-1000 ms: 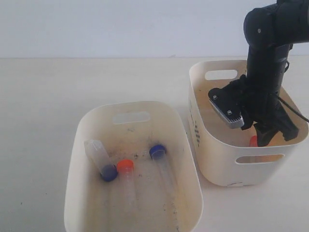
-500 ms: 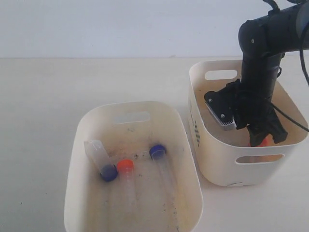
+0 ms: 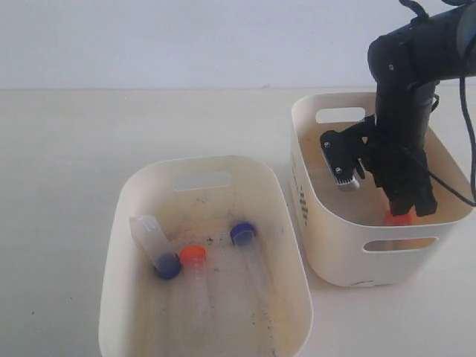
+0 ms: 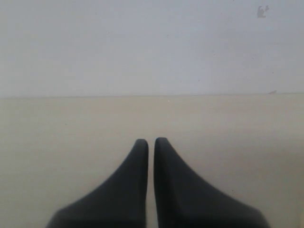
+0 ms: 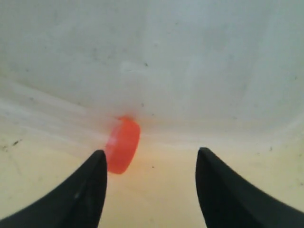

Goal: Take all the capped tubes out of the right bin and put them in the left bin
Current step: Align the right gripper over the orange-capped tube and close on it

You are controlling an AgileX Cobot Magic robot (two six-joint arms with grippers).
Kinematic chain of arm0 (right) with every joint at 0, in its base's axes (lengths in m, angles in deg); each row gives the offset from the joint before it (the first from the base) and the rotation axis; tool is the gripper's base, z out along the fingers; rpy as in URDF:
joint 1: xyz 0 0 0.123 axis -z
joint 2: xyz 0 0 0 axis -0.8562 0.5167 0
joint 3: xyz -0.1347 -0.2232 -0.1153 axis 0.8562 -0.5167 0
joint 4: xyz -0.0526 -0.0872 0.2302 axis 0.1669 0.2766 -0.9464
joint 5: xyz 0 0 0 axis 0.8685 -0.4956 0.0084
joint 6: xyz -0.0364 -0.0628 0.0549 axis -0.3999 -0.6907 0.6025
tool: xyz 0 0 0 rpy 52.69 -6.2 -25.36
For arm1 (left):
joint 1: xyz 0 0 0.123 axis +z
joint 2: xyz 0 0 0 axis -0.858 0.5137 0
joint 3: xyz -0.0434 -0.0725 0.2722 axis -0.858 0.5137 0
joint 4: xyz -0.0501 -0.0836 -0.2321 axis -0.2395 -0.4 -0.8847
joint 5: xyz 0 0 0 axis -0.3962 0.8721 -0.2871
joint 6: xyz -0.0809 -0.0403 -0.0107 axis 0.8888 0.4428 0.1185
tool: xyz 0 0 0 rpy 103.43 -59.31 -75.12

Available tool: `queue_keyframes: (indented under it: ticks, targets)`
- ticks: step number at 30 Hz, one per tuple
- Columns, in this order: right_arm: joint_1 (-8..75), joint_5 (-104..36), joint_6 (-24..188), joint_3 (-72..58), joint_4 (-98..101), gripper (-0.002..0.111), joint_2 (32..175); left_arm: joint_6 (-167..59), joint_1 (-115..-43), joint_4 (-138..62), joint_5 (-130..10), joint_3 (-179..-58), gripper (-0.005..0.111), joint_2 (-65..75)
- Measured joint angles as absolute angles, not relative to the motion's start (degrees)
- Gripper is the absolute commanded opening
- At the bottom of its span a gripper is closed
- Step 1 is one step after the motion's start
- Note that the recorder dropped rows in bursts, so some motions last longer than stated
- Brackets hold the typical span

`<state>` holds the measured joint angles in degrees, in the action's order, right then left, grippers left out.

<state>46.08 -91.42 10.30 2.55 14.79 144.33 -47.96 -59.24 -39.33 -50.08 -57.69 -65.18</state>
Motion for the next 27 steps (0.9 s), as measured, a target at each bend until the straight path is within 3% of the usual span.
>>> queue_keyframes:
  ticks: [27]
  targets:
    - [46.1, -91.3, 1.8, -1.6, 8.6, 0.054, 143.6, -48.0, -59.2, -39.3, -50.1, -57.7, 0.004, -65.2]
